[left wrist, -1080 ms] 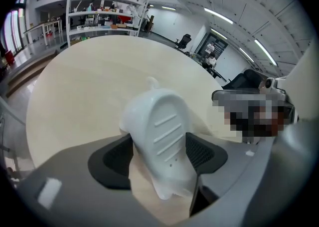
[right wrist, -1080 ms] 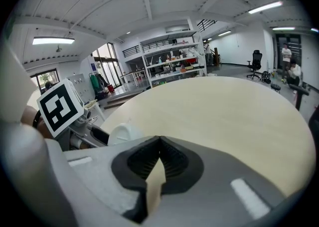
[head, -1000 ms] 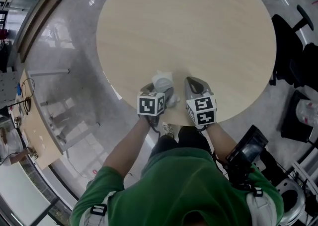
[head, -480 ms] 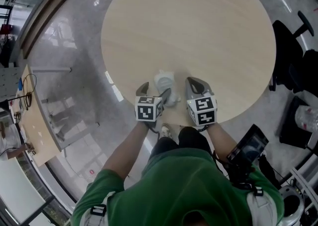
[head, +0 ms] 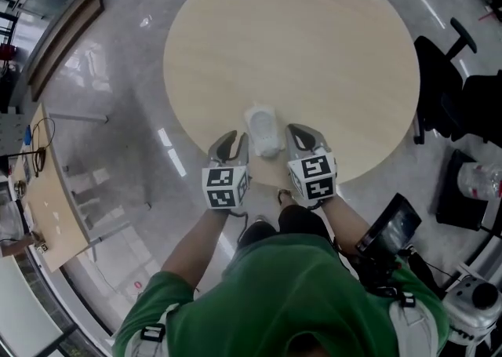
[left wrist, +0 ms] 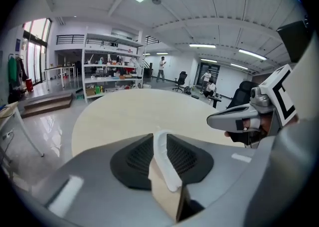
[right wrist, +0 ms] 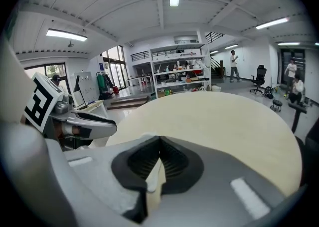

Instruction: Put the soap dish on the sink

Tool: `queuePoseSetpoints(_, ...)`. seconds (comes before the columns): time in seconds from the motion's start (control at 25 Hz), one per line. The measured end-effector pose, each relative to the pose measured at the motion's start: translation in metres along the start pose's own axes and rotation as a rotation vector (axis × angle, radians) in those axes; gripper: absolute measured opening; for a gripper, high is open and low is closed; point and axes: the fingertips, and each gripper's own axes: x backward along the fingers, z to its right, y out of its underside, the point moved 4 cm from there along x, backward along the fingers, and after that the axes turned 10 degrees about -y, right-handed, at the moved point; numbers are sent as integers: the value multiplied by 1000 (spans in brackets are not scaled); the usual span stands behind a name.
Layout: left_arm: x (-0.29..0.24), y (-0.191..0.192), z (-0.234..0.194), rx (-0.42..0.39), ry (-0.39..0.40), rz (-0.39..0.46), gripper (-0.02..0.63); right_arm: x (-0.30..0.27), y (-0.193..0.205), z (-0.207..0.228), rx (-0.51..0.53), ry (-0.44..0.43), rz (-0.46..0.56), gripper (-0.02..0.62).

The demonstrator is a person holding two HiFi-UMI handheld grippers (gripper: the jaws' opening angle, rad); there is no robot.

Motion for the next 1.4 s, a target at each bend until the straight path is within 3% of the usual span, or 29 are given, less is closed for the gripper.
queuePoseSetpoints(0.2,34,-6,2,16,28,96,8,21,-4,-28,18,21,33,2)
queuePoseSetpoints(0.56,106,-27,8,9,120,273,6,60,-19,-91,54,42,132,3)
queuePoseSetpoints(0.84,169,-20,12,16,155,374,6,101,-20,-146,104,63,205,3)
queuePoseSetpoints(1.4,276,8,22,54,205,470,6,186,-5,-237,185,104,286,2)
